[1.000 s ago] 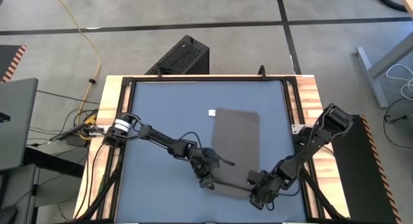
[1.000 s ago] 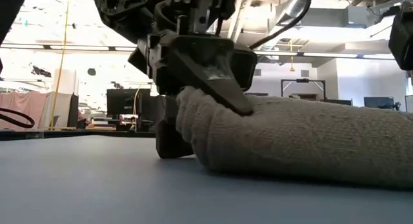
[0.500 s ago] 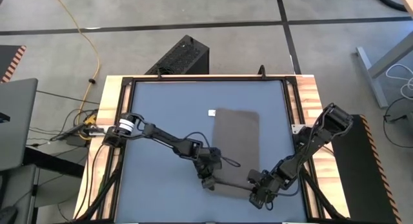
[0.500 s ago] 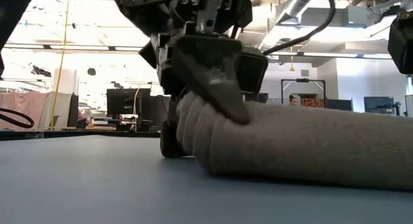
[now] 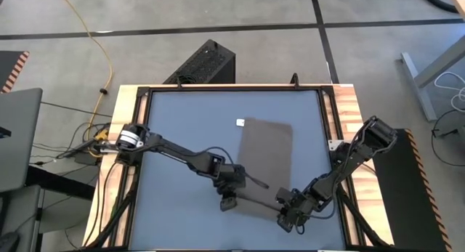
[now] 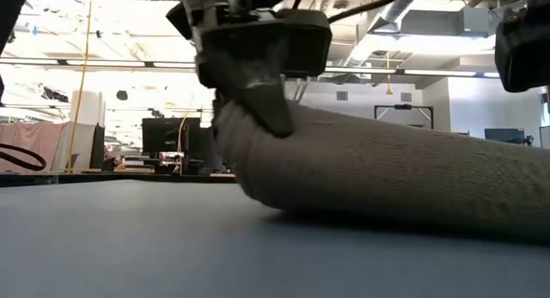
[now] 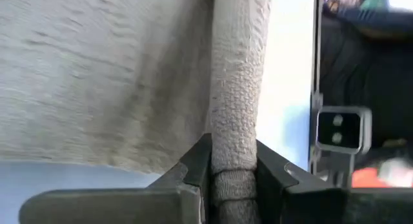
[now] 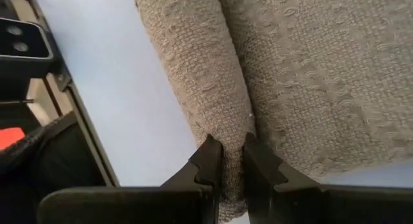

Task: Roll towel into tight, uniform cylinder
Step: Roll the gray towel

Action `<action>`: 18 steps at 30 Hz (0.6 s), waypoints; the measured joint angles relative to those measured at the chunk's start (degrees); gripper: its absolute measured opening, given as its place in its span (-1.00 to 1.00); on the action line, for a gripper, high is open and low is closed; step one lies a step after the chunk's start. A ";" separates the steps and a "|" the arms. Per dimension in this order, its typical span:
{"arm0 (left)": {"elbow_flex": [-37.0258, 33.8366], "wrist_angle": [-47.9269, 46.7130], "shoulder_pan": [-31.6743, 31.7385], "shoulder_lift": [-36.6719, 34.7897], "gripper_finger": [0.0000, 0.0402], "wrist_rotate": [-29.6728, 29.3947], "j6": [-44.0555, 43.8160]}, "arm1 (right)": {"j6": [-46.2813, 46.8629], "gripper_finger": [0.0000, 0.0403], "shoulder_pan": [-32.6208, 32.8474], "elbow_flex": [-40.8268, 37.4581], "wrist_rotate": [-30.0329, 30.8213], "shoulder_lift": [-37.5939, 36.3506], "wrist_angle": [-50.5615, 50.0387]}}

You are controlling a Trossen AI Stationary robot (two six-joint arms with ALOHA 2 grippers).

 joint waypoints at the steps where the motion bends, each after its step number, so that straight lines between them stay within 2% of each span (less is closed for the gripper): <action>1: 0.02 -0.84 -0.40 -0.02 -0.70 -0.41 0.82 | -0.02 -0.69 -0.13 0.04 0.10 0.00 0.29; 9: 0.06 -2.23 -2.26 -0.26 -0.70 -2.66 5.34 | -0.02 -0.69 -0.69 0.02 0.08 0.00 0.76; 12: 0.05 -2.87 -2.43 -0.28 -0.70 -5.36 8.11 | -0.02 -0.69 -0.69 0.00 0.08 0.00 0.78; 18: -0.38 0.27 -3.33 -0.31 -0.69 -7.51 11.97 | 0.00 -0.69 -0.69 -0.09 -0.02 0.00 0.29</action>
